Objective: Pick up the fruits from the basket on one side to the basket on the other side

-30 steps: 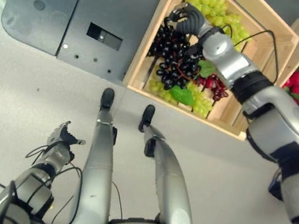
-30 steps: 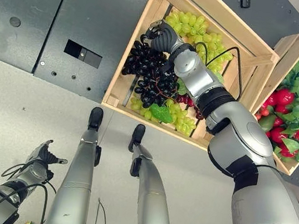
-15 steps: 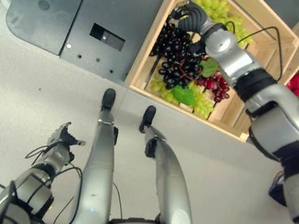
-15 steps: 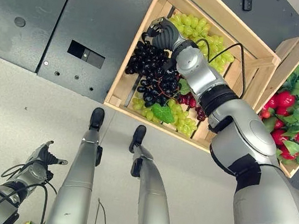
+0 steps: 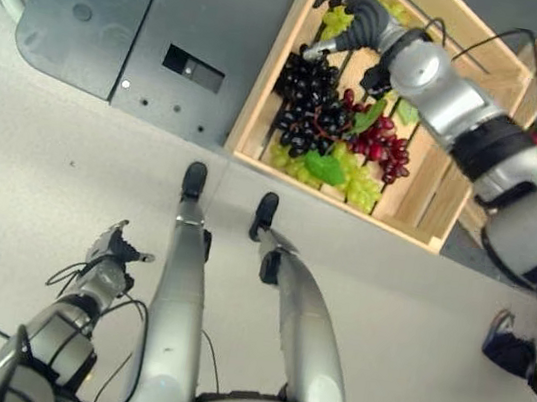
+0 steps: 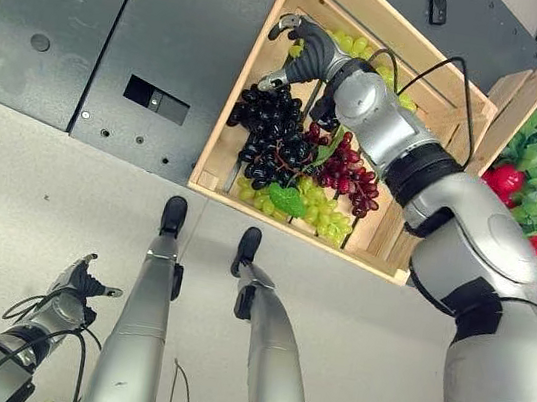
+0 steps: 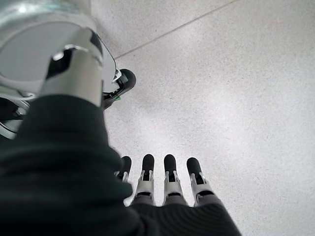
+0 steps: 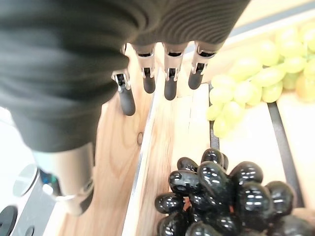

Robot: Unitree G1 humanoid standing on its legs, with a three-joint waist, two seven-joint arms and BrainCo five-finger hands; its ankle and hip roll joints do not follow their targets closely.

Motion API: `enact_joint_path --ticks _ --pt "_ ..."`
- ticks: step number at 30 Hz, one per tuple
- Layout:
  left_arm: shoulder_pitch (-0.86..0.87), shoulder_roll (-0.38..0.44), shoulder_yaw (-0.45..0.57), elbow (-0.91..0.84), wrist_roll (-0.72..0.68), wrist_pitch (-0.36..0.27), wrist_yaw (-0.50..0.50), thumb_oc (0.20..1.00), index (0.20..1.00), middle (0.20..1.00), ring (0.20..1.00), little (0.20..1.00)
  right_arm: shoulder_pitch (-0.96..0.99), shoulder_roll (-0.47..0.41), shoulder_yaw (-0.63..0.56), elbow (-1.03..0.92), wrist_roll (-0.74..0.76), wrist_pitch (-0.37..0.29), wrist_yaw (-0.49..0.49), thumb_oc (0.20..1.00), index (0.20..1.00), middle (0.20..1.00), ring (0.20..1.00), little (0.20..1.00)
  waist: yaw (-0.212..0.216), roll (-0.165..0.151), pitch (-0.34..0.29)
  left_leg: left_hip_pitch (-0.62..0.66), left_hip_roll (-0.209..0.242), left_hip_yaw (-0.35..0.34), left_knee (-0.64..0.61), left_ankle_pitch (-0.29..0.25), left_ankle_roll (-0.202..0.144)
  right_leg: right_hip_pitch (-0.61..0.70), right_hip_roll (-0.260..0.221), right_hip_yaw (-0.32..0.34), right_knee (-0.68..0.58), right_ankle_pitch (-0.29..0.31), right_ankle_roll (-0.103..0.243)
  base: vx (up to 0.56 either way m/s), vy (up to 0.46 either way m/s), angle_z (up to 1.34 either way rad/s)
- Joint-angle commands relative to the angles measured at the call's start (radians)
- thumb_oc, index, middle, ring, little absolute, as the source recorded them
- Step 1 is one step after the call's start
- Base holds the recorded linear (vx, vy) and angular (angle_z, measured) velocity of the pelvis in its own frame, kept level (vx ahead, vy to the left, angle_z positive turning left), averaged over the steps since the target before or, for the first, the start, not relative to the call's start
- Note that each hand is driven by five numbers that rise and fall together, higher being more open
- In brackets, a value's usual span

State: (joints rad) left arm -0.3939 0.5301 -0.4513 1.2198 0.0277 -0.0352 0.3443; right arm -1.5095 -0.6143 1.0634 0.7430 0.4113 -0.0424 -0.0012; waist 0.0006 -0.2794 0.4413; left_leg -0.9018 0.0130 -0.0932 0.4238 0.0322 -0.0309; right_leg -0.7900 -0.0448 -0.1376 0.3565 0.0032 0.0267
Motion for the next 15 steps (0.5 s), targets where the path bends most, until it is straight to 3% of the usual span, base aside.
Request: enact_joint_path --ticks 1,15 --pt "0.037 -0.001 0.049 -0.007 0.027 -0.010 -0.008 1.000 1.000 1.000 1.000 1.000 -0.083 -0.107 -0.015 -0.069 -0.002 -0.063 0.010 1.000 1.000 1.000 1.000 1.000 0.020 -0.042 0.079 0.045 -0.044 0.003 0.023 -0.036 0.012 0.015 -0.011 -0.003 -0.050 0.124 0.057 0.00 0.000 0.03" --pt "0.051 0.005 0.060 -0.020 0.044 -0.014 -0.028 1.000 1.000 1.000 1.000 1.000 -0.048 -0.230 0.045 -0.197 0.093 -0.074 0.084 1.000 1.000 1.000 1.000 1.000 0.014 -0.046 0.079 0.044 -0.043 0.004 0.023 -0.036 0.011 0.015 -0.012 -0.002 -0.048 0.122 0.059 0.00 0.000 0.00"
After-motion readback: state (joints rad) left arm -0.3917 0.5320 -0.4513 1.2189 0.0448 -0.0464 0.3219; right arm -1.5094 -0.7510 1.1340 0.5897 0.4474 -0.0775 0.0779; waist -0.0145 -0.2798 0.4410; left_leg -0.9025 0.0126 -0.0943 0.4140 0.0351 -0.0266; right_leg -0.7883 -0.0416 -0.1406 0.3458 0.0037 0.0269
